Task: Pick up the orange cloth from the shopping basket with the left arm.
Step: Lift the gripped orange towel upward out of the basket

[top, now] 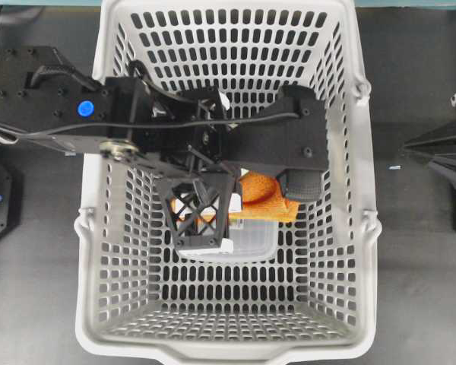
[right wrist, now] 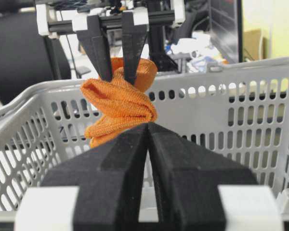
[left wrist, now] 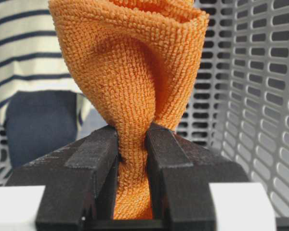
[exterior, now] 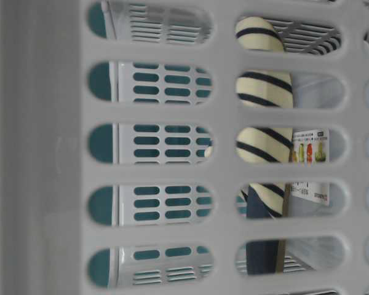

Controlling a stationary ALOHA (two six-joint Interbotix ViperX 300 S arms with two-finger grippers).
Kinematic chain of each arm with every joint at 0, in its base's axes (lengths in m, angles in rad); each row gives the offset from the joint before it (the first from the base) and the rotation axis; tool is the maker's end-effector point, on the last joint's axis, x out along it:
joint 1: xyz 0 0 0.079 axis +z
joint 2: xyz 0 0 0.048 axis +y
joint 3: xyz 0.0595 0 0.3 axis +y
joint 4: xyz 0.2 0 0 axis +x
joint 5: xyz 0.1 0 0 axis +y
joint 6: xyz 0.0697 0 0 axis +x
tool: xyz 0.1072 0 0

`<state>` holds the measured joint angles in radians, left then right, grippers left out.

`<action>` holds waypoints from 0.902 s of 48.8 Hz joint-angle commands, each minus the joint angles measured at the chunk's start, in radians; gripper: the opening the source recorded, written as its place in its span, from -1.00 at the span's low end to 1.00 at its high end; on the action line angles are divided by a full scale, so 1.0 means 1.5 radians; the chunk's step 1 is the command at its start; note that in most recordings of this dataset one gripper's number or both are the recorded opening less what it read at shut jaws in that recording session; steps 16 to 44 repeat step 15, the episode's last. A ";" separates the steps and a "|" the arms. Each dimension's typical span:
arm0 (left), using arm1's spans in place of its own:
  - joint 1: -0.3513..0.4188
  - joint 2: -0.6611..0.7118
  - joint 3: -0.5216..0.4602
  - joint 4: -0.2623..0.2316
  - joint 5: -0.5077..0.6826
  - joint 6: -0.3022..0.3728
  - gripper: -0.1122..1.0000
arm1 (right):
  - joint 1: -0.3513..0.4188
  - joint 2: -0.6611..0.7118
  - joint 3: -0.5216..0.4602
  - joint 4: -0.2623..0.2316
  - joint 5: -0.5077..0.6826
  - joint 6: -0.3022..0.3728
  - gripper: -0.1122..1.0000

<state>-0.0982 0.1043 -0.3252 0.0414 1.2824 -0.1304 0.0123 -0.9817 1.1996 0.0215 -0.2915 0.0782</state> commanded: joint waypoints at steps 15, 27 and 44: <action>0.005 -0.022 -0.018 0.002 -0.002 0.001 -0.54 | 0.002 0.003 -0.002 0.002 -0.006 0.001 -0.79; 0.005 -0.022 -0.018 0.002 -0.002 0.001 -0.54 | 0.002 0.003 -0.002 0.002 -0.006 0.001 -0.79; 0.005 -0.022 -0.018 0.002 -0.002 0.001 -0.54 | 0.002 0.003 -0.002 0.002 -0.006 0.001 -0.79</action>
